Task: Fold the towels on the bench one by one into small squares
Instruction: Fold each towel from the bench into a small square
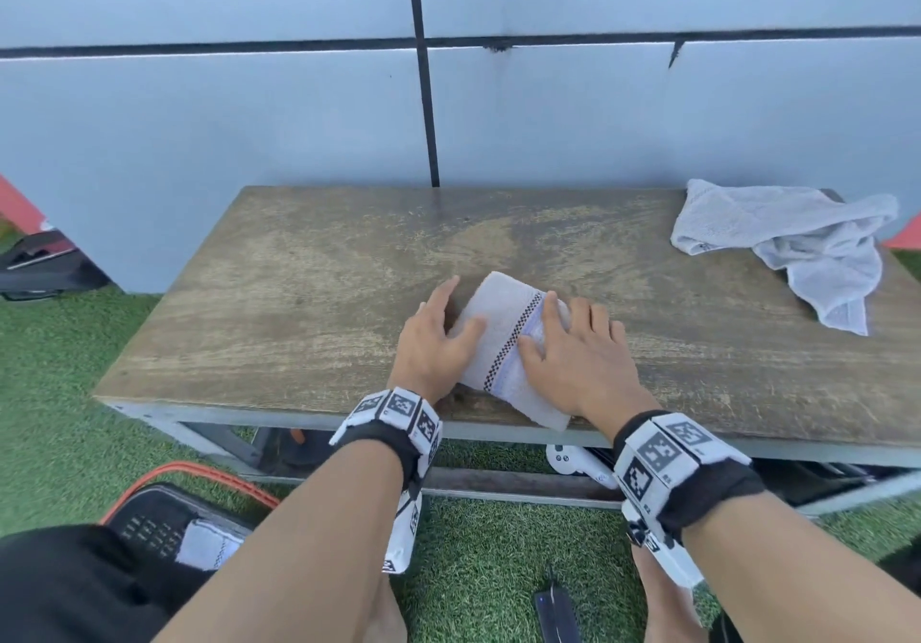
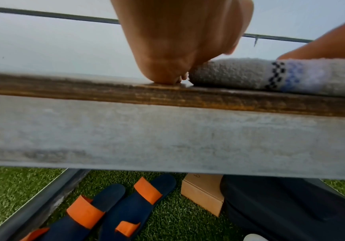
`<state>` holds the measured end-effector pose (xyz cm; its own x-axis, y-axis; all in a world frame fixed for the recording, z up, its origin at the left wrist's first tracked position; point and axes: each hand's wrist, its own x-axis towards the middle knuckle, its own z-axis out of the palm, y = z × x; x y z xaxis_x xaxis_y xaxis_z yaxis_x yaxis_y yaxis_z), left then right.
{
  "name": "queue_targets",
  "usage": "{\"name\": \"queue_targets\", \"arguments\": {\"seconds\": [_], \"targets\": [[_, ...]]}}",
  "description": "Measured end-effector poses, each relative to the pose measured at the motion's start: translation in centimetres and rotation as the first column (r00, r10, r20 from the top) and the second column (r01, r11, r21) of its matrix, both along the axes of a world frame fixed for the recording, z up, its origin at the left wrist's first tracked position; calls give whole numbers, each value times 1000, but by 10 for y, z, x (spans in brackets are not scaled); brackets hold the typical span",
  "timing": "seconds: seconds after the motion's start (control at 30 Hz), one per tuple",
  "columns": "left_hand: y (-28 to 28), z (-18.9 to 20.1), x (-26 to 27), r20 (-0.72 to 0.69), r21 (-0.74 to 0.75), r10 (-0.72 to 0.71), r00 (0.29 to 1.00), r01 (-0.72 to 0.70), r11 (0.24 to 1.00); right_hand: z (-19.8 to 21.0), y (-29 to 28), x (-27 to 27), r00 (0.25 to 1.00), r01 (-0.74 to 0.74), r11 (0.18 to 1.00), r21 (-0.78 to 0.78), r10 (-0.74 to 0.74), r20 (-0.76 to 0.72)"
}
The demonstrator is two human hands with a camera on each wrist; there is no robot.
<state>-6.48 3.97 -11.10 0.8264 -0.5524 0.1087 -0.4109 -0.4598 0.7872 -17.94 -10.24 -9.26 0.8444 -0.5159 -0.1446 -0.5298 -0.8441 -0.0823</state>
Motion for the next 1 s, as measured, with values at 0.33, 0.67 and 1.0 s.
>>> {"name": "queue_targets", "arguments": {"seconds": [0.33,0.67,1.0], "targets": [[2,-6,-17,58,99,66,996,-71,993,20,4,-20,999,-2,994,-112,-4,-45],[10,18,-41,-94,365,157,983,-113,924,18,21,-43,999,-30,998,-59,31,22],[30,70,-60,-272,45,137,952,-130,990,30,30,-44,992,35,897,440,-86,96]]}}
